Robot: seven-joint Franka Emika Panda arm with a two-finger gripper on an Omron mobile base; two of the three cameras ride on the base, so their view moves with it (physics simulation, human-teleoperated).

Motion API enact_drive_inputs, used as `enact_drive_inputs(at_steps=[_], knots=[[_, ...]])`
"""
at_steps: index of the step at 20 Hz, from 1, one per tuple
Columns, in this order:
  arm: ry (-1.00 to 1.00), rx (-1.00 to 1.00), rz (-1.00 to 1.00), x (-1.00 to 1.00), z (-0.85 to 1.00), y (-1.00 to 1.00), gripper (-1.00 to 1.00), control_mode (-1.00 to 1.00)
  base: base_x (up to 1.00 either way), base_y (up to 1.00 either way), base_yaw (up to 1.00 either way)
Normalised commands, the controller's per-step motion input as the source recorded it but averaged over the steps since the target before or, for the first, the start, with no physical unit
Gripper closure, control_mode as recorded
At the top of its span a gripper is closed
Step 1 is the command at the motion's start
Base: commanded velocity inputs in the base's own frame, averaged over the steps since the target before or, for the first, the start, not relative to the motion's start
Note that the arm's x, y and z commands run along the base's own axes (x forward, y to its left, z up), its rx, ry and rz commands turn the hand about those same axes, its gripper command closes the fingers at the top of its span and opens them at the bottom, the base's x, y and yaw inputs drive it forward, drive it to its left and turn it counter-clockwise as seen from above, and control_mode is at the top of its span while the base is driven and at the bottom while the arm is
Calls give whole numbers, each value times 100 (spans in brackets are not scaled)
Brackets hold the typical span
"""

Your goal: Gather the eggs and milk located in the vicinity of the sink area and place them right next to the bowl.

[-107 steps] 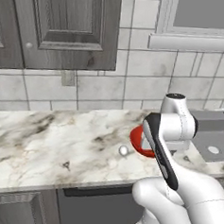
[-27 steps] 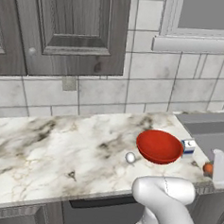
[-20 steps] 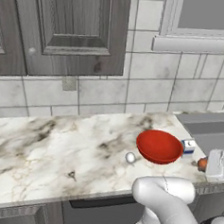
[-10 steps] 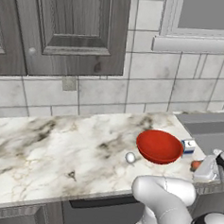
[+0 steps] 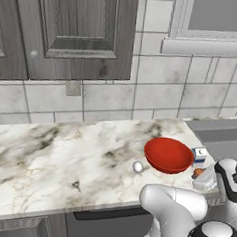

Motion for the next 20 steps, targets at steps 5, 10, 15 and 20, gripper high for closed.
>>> enact_drive_inputs(at_steps=[5, 10, 15, 20], knots=[[0, 0, 0, 29, -21, 4, 100, -100, 0, 0, 0], [0, 0, 0, 26, -29, 0, 100, -100, 0, 0, 0], [0, 1, 0, 0, -13, -2, 100, -100, 0, 0, 0], [0, 0, 0, 0, -10, 0, -100, -100, 0, 0, 0]])
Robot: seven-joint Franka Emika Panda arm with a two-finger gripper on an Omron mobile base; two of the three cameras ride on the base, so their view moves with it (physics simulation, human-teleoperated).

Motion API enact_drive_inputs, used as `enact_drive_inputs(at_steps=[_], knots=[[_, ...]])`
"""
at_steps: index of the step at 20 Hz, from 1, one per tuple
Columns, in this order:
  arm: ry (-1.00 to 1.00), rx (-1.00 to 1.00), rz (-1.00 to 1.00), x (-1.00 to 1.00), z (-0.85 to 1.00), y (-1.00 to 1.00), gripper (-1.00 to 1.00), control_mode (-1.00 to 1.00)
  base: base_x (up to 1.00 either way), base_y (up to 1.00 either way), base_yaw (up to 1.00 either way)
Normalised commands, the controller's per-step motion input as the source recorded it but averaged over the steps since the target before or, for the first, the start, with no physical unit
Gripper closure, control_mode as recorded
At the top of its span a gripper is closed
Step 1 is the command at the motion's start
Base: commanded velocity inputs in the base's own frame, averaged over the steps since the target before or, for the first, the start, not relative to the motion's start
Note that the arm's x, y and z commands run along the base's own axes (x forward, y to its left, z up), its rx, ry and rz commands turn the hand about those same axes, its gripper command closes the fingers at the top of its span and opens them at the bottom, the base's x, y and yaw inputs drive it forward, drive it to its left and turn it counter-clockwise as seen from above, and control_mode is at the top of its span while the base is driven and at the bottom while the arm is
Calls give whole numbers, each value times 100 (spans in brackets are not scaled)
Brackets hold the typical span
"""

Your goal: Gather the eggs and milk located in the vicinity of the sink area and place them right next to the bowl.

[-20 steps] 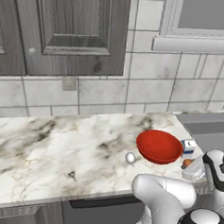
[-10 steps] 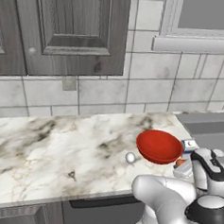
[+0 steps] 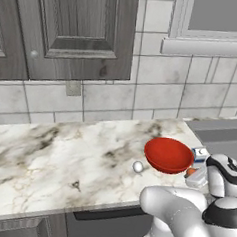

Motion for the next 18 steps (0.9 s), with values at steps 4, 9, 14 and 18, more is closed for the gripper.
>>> enact_drive_inputs(at_steps=[4, 9, 14, 18], knots=[[1, 0, 0, 0, -3, 0, -100, -100, 0, 0, 0], [0, 0, 0, 0, 0, 0, -100, -100, 0, 0, 0], [1, 0, 0, -6, 2, 0, -100, -100, 0, 0, 0], [9, 0, 0, -9, 41, -3, -100, -100, 0, 0, 0]])
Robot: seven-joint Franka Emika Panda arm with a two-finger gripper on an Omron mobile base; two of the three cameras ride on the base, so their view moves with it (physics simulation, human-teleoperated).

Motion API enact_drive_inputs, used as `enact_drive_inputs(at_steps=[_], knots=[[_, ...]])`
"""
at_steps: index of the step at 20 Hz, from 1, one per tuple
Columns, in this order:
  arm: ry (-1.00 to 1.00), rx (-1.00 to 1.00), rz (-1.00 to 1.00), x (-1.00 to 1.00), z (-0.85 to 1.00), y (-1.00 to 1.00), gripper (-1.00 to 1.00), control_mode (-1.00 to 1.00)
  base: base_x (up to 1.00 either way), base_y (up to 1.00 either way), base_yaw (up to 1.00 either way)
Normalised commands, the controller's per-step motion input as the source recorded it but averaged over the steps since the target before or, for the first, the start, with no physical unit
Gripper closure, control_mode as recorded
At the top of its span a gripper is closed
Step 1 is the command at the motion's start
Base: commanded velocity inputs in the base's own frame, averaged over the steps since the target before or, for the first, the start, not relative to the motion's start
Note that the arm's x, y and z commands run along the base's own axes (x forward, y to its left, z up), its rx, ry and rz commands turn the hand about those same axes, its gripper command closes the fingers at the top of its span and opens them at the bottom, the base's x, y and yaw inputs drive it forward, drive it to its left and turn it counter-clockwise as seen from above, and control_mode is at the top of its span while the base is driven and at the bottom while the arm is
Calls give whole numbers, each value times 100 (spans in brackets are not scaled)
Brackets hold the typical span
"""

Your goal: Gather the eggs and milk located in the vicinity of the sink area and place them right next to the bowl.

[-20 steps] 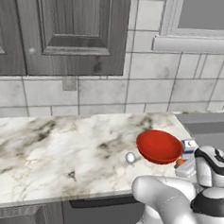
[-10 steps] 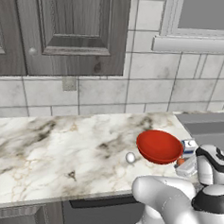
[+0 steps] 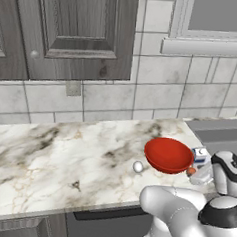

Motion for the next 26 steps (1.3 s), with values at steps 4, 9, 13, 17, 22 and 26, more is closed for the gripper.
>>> enact_drive_inputs(at_steps=[4, 9, 13, 17, 22, 26], knots=[[16, 0, -2, -8, 59, 0, -100, -100, 0, 0, 0], [31, -9, -3, -4, 79, 2, -100, -100, 0, 0, 0], [42, -14, -8, -2, 64, 25, -100, -100, 0, 0, 0], [56, -13, -6, 0, 56, 41, -100, -100, 0, 0, 0], [63, -31, -4, 0, 30, 27, -100, -100, 0, 0, 0], [52, -29, -10, 0, -2, 30, -100, -100, 0, 0, 0]])
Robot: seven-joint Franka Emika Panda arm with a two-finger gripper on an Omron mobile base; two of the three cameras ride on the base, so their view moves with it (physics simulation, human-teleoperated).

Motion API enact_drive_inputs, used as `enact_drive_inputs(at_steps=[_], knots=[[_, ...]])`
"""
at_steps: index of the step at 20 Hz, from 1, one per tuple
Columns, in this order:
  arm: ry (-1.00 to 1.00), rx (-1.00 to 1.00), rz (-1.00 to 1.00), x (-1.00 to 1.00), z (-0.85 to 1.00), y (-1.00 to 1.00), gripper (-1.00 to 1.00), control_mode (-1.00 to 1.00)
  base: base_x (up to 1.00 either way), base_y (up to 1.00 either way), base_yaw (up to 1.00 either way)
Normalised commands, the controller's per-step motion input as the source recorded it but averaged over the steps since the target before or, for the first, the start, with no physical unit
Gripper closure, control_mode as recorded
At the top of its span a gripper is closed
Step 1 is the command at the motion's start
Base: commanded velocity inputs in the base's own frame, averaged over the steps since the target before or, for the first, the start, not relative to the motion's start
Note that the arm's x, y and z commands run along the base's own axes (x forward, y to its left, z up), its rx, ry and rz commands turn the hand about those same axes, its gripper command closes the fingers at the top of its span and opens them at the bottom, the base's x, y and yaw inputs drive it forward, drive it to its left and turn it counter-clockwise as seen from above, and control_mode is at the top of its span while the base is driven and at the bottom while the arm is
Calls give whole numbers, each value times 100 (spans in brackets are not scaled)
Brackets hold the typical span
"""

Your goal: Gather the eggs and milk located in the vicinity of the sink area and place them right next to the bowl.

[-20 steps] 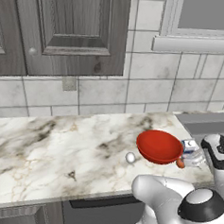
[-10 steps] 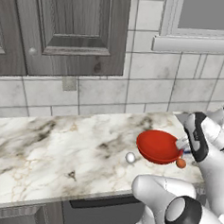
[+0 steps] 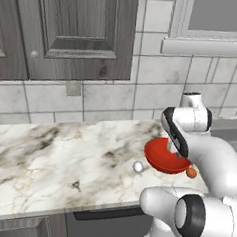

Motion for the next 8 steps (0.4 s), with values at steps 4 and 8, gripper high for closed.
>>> enact_drive_inputs(at_steps=[4, 8], knots=[[2, 4, -7, -14, -16, 4, -100, -100, 0, 0, 0], [-27, 14, -1, -41, 6, 0, -100, -100, 0, 0, 0]])
